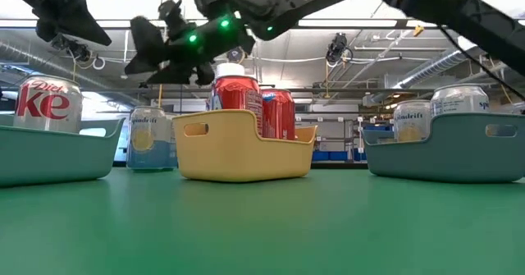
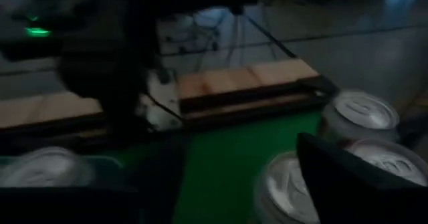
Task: Sort soda cans
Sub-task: Put the bottom blue and white soda can into the blue bin
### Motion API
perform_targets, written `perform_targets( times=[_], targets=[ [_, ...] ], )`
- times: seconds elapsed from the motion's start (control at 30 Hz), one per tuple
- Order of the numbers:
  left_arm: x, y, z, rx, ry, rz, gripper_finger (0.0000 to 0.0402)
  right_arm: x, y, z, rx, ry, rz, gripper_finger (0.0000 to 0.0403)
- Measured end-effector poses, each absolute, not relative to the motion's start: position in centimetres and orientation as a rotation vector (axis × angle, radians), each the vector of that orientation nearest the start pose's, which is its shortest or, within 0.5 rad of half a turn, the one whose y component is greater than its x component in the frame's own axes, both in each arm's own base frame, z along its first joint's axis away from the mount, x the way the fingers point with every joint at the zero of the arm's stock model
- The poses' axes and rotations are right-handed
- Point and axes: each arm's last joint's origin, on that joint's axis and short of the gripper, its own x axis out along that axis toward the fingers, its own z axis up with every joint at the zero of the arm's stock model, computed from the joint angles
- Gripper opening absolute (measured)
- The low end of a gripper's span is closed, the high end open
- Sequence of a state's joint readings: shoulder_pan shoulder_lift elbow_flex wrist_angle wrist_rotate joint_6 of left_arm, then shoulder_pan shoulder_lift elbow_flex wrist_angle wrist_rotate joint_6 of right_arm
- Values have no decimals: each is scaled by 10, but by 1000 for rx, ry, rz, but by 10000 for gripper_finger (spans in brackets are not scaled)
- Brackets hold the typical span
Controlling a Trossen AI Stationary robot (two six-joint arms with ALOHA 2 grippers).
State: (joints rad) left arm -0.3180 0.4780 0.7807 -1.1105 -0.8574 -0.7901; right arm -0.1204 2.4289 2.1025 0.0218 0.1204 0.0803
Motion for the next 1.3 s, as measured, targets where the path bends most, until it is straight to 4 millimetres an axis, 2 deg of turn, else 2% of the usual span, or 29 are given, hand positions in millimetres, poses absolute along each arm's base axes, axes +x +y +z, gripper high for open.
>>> perform_targets(
  times=[0.17,0.33,0.6,0.73,1.2,1.3],
  targets=[
    [62,3,293,-283,418,729,0,566,-77,212,84,346,-358,334],
    [62,3,293,-269,422,726,0,566,-85,204,102,368,-414,361],
    [62,3,293,-267,421,729,0,564,-100,200,142,369,-412,358],
    [62,3,293,-264,418,734,0,566,-99,193,189,365,-343,357],
    [62,3,294,-239,418,739,1,564,-104,190,176,379,-363,353],
    [62,3,294,-238,418,739,1,563,-102,186,161,425,-333,346]
  ],
)
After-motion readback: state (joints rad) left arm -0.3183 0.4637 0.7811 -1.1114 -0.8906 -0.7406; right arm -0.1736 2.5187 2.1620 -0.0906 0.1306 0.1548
